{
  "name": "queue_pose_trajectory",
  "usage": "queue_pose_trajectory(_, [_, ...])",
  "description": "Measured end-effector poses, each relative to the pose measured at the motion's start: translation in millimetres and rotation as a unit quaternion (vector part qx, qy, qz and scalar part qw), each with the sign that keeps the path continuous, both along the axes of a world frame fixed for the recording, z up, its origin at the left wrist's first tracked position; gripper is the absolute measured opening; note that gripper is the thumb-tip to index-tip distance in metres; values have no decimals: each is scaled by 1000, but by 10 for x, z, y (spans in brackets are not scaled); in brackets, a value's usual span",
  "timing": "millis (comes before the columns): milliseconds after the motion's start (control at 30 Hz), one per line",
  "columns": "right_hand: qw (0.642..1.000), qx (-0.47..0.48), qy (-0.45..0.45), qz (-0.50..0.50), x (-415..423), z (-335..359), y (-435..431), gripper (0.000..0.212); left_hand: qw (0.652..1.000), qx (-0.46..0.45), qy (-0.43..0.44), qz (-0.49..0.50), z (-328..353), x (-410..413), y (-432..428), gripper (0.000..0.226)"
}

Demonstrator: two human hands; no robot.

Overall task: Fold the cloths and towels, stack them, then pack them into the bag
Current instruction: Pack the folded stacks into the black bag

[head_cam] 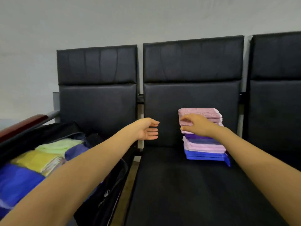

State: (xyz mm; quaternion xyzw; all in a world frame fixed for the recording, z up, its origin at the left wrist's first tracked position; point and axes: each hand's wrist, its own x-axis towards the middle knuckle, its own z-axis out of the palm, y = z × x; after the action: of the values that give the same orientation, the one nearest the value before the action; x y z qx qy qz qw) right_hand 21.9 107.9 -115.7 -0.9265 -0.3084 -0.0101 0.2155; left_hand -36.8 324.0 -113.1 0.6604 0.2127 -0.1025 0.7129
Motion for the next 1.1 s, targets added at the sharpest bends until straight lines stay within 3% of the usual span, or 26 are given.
queue_pose_trajectory(100, [998, 7, -4, -60, 279, -129, -437, 44, 1000, -3, -8, 5, -110, 372, -459, 18])
queue_pose_trajectory(267, [982, -9, -89, -164, 735, -436, -878, 69, 999, -24, -31, 27, -279, 955, -884, 64])
queue_pose_trajectory(367, [984, -58, -71, -150, 912, -588, -967, 90, 999, -24, -11, 21, -334, 1199, -957, 88])
queue_pose_trajectory(467, [990, -57, -29, -129, 1043, -743, -1027, 94, 999, -37, 8, 8, -389, 1397, -1003, 95])
queue_pose_trajectory(600, [994, 11, -27, -105, 1088, -964, -1053, 92, 998, -47, 36, -27, -460, 1584, -1063, 85])
queue_pose_trajectory(733, [991, 64, -29, -110, 1098, -1144, -1089, 92, 999, 4, 35, -18, -471, 1670, -1166, 57])
queue_pose_trajectory(1100, [982, 133, -16, -130, 1128, -1290, -1106, 93, 997, 28, -36, -62, -467, 1669, -1383, 32])
